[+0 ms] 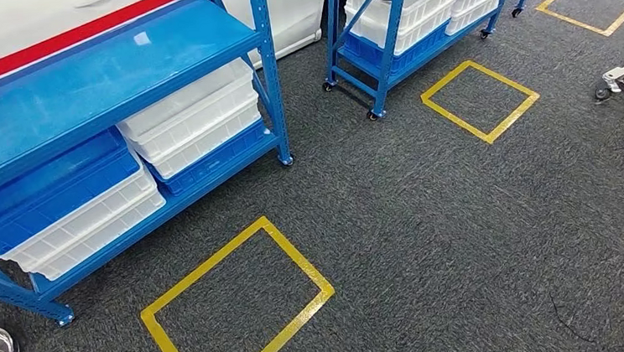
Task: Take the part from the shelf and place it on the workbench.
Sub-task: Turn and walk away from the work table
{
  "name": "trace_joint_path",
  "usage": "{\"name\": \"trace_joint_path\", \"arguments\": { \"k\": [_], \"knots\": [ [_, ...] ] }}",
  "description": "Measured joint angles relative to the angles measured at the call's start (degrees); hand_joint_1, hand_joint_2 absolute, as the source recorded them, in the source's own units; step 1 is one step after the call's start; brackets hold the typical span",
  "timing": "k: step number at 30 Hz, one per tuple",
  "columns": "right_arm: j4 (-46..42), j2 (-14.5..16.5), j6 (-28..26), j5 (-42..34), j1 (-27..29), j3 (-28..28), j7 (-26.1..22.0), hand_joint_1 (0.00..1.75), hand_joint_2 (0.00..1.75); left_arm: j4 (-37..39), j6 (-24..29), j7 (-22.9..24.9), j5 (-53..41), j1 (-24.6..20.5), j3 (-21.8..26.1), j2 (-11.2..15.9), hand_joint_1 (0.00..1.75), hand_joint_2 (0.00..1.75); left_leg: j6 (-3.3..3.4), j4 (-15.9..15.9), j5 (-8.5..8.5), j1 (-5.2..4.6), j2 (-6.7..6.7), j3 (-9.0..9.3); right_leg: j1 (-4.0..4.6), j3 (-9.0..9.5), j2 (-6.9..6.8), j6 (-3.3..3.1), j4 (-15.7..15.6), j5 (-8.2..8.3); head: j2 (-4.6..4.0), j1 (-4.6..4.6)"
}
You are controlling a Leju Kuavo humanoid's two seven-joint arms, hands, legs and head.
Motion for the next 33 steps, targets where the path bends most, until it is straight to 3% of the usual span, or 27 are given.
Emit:
{"name": "trace_joint_path", "arguments": {
  "k": [1, 2, 3, 6, 8, 12, 14, 16, 17, 18, 20, 22, 25, 28, 31, 32, 33],
  "knots": [
    [0.00, -0.03, 0.00, -0.02, 0.05, -0.05, 0.00, 0.00, 0.00, 0.00, -0.01, -0.01, 0.00, -0.02, 0.03, -0.03, 0.00, 0.00, 0.01, 0.07, 0.00, 0.00, -0.13, -0.10, -0.12, -1.69, 0.14, 0.17, 3.27, -1.09, 0.00, 0.00],
    [0.00, -0.07, 0.00, -0.02, 0.07, -0.08, 0.00, 0.00, 0.00, 0.00, -0.02, -0.02, 0.00, -0.02, 0.06, -0.08, 0.00, 0.00, -0.03, 0.14, -0.03, 0.03, -0.29, -0.13, -0.28, -2.55, 0.17, 0.33, 4.79, -1.01, 0.00, 0.00],
    [0.00, -0.12, 0.00, -0.03, 0.09, -0.08, 0.00, 0.00, 0.00, 0.00, -0.03, -0.02, 0.00, -0.01, 0.08, -0.12, 0.00, 0.00, -0.12, 0.23, -0.09, 0.09, -0.50, -0.11, -0.48, -2.37, 0.17, 0.47, 4.18, 0.17, 0.00, 0.00],
    [0.01, -0.32, 0.03, -0.03, 0.13, -0.11, 0.15, 0.00, 0.00, 0.00, -0.11, -0.04, 0.00, -0.06, 0.11, -0.30, 0.00, 0.00, -0.97, 0.78, -0.63, 0.27, -1.17, -0.05, -0.93, 2.47, 0.46, 0.68, -6.15, 5.66, 0.00, 0.00],
    [0.03, -0.35, 0.05, -0.03, 0.11, -0.15, 0.33, 0.00, 0.00, 0.00, -0.14, -0.10, 0.00, -0.08, 0.14, -0.35, 0.00, 0.00, -1.83, 1.13, -0.95, 0.17, -1.46, -0.30, -0.83, 3.99, 0.79, 0.22, -9.72, 6.53, 0.00, -0.01],
    [0.02, -0.48, 0.07, -0.02, 0.07, -0.50, 0.81, 0.00, 0.00, 0.01, -0.14, -0.20, -0.10, -0.10, 0.15, -0.47, 0.00, 0.00, -3.12, 2.19, -1.85, 0.44, -1.37, -0.67, -0.60, 4.10, 0.52, -1.59, -10.10, 6.61, 0.00, -0.02],
    [0.02, -0.55, 0.07, 0.02, 0.11, -0.81, 1.03, 0.00, 0.00, 0.01, -0.14, -0.24, -0.15, -0.12, 0.15, -0.54, 0.00, 0.00, -3.38, 7.69, -4.93, 0.53, -0.98, -3.18, -0.53, 4.23, 0.24, -2.28, -10.33, 6.62, 0.00, -0.02],
    [0.02, -0.57, 0.07, 0.27, 0.16, -1.00, 1.16, 0.00, 0.00, 0.02, -0.14, -0.26, -0.17, -0.08, 0.15, -0.58, 0.00, 0.00, -3.42, 15.57, -8.17, 0.51, -0.85, -7.22, -0.17, 4.28, 0.08, -2.65, -10.32, 6.45, 0.00, -0.02],
    [0.02, -0.58, 0.07, 0.42, 0.17, -1.03, 1.24, 0.00, 0.00, 0.02, -0.14, -0.26, -0.18, -0.02, 0.15, -0.61, 0.00, 0.00, -3.31, 17.82, -8.47, 0.47, -0.85, -8.49, 0.05, 4.40, 0.04, -2.78, -10.31, 6.34, 0.00, -0.02],
    [0.02, -0.58, 0.07, 0.54, 0.18, -1.03, 1.30, 0.00, 0.00, 0.02, -0.14, -0.26, -0.19, 0.03, 0.15, -0.63, 0.00, 0.00, -3.09, 18.00, -7.66, 0.38, -0.85, -8.77, 0.24, 4.60, 0.02, -2.87, -10.30, 6.21, 0.00, -0.02],
    [0.02, -0.59, 0.07, 0.60, 0.18, -1.03, 1.36, 0.00, 0.00, 0.02, -0.14, -0.26, -0.20, 0.06, 0.15, -0.67, 0.00, 0.00, -2.19, 11.83, -3.36, -0.02, -0.76, -6.13, 0.59, 5.25, -0.01, -2.95, -10.31, 5.85, 0.00, -0.02],
    [0.07, -0.58, 0.07, 0.64, 0.15, -1.03, 1.38, 0.00, 0.00, 0.02, -0.14, -0.28, -0.21, -0.04, 0.15, -0.62, 0.00, 0.00, -1.04, 4.74, -0.57, -0.63, -0.36, -2.87, 0.90, 5.76, -0.06, -2.72, -10.26, 5.41, 0.00, -0.02],
    [0.11, -0.58, 0.06, 0.81, 0.09, -1.03, 1.39, 0.00, 0.00, 0.02, -0.05, -0.38, -0.22, -0.12, 0.15, -0.61, 0.00, 0.00, -0.27, 2.07, -0.48, -1.22, -0.19, -1.75, 0.70, 5.95, -0.27, -1.83, -10.43, 5.09, 0.00, -0.02],
    [0.08, -0.71, -0.15, 1.73, 0.07, -1.01, 1.52, 0.00, 0.00, 0.02, 0.04, -0.37, -0.22, -0.01, 0.16, -0.71, 0.00, 0.00, 0.36, 0.40, 0.28, -0.78, -0.70, -0.66, 0.55, 5.40, -0.21, -0.88, -8.35, 3.44, 0.00, -0.02],
    [0.08, -0.86, -0.24, 2.81, 0.13, -0.96, 1.62, 0.00, 0.00, 0.02, 0.28, -0.16, -0.22, -0.12, 0.19, -0.92, 0.00, 0.00, 0.66, 0.01, 0.39, -0.60, -1.41, -0.36, 0.15, 0.10, 0.15, -0.18, 1.38, -1.14, 0.00, -0.02],
    [0.08, -0.90, -0.24, 3.06, 0.14, -0.95, 1.62, 0.00, 0.00, 0.02, 0.39, -0.09, -0.22, -0.13, 0.21, -0.99, 0.00, 0.00, 0.66, 0.08, 0.27, -0.58, -1.81, -0.32, -0.06, -1.46, 0.18, 0.05, 3.77, -1.52, 0.00, -0.02],
    [0.09, -0.98, -0.24, 3.25, 0.15, -0.94, 1.62, 0.00, 0.00, 0.03, 0.50, -0.06, -0.22, -0.12, 0.23, -1.08, 0.00, 0.00, 0.58, 0.16, 0.12, -0.54, -2.31, -0.25, -0.27, -2.12, 0.19, 0.24, 4.27, -0.76, 0.00, -0.02]
  ]
}}
